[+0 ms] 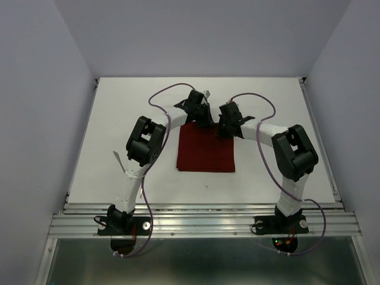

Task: Fold the napkin into a case and place the utensils inside
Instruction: Fold the lower triangle-folded napkin at the center of the board.

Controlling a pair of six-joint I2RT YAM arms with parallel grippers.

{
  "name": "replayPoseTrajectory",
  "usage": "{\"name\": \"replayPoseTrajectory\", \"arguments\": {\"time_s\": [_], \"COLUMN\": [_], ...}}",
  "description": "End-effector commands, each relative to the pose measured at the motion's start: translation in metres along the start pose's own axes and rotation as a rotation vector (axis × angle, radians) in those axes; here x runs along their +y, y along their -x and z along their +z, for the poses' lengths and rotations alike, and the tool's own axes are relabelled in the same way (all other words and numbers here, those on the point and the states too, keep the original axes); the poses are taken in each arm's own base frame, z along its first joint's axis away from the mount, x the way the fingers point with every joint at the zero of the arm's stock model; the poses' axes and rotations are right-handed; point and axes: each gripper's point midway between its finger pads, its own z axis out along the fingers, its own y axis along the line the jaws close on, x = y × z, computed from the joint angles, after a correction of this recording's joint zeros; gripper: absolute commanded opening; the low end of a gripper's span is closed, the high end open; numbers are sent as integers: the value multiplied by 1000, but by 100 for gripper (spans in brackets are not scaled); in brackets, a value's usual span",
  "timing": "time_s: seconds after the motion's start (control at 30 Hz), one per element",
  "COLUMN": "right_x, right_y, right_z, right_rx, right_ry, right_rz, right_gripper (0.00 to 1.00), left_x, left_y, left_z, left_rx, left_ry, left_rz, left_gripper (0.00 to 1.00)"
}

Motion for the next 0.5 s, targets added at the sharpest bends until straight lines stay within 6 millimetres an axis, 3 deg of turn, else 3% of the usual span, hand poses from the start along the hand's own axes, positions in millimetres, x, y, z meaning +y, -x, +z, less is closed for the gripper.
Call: {"name": "replayPoseTrajectory", "arguments": {"time_s": [0.0, 0.13, 0.37, 0.47], "right_x": [24, 21, 1, -4], "right_y": [27, 25, -5, -7], "right_z": [-7, -4, 12, 10], "right_rx": [-62, -52, 27, 25], "right_ry": [56, 42, -13, -32], "right_rz": [4, -4, -12, -13], "right_gripper": [1, 1, 1, 1], "left_x": [41, 42, 41, 42], "left_y": [-40, -42, -41, -41], "left_z": [2, 3, 2, 2], "left_rx": [112, 115, 114, 114], "left_ry": [133, 134, 133, 133], "left_rz": [-28, -31, -32, -32], "left_gripper": [0, 0, 0, 0]}}
